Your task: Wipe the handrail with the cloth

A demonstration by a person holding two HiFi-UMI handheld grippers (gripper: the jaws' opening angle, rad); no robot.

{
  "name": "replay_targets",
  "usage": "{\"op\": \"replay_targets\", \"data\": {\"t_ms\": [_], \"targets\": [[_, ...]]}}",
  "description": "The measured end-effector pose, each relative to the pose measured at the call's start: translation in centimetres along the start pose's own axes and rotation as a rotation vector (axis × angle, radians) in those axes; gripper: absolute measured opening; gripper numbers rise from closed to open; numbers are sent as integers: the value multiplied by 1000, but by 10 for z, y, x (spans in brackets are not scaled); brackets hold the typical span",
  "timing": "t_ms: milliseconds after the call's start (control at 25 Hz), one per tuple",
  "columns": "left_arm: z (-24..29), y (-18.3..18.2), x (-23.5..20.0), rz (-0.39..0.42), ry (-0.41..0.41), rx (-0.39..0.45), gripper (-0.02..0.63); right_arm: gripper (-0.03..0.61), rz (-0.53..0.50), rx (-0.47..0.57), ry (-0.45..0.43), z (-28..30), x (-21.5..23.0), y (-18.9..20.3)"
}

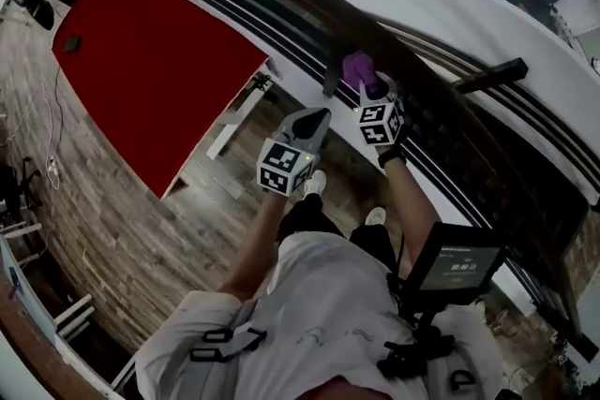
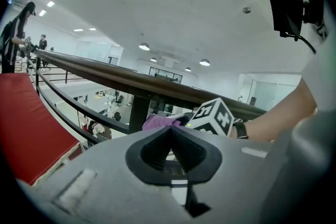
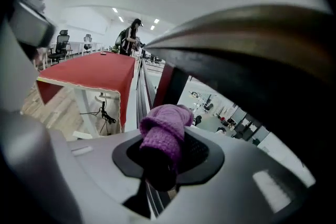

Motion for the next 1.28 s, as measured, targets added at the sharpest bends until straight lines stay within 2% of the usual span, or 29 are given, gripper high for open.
{"op": "replay_targets", "data": {"t_ms": [120,200,320,440,560,880,1280], "targets": [[-5,6,-14,-24,-28,4,1,104,-44,-53,-26,43,-3,10],[-6,10,-21,-21,-54,8,0,103,-36,-89,-36,62,-2,20],[1,9,-24,-6,-81,19,0,95,32,-90,-51,69,8,20],[2,-1,-25,4,-114,49,0,89,31,-65,-100,71,3,20],[1,-4,-13,0,-138,70,1,89,43,-82,-147,64,1,23],[18,13,30,-4,-99,43,0,89,80,-87,-202,36,10,41],[28,24,64,22,-43,21,0,89,154,-83,-170,2,24,65]]}}
Point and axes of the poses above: the fingertips, and each gripper's own axes: z forward along the fingers, x to its right, y out of its underside, the point moved 1 cm from there along -z, backward along the fingers, and after that the axes turned 10 degrees about x, right-handed, at the moved point
